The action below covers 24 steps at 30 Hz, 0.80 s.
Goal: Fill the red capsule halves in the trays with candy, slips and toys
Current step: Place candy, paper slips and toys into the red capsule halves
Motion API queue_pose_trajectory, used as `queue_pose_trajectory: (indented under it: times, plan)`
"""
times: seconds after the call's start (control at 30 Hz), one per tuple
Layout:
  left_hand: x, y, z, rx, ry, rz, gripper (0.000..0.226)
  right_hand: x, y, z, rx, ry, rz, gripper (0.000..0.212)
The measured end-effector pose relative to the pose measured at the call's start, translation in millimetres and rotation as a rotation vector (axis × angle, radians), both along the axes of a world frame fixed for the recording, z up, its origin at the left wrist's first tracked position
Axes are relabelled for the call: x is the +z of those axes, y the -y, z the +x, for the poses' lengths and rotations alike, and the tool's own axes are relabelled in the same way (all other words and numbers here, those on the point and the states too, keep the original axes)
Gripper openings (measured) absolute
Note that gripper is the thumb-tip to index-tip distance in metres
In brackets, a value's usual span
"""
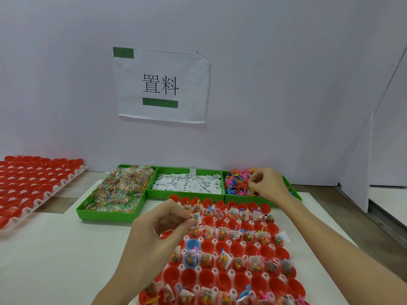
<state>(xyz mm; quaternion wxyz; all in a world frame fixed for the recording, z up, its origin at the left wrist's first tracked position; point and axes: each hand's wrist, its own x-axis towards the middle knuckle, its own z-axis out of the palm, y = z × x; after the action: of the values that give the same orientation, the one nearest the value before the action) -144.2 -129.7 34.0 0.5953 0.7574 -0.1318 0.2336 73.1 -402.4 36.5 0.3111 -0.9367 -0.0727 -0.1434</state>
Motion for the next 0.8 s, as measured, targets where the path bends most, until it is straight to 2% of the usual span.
queue_pose_trajectory:
  times: [0.3, 0.4, 0.6, 0.67, 0.8]
  plan:
    - [-0.7, -0.2, 0.7, 0.0, -0.011, -0.009, 0.008, 0.9, 4.0, 4.5, -0.115, -0.064, 0.356, 0.016]
    - [-1.1, -0.5, 1.2, 0.006, -0.016, -0.008, 0.009, -0.5, 5.4, 5.1, -0.101, -0.07, 0.363, 0.019]
    - [-2.3, -0.9, 1.7, 0.024, -0.024, 0.003, 0.01, -5.9, 8.2, 4.6, -0.097, -0.039, 0.346, 0.008]
    - [-2.5, -0.5, 2.0, 0.023, -0.028, 0.001, 0.009, -3.4, 6.3, 1.9, -0.083, 0.007, 0.365, 0.01]
    - [-3.5, -2.1, 3.1, 0.027, -0.051, -0.004, 0.014, 15.9, -2.6, -18.0, -0.041, 0.217, 0.419, 0.014]
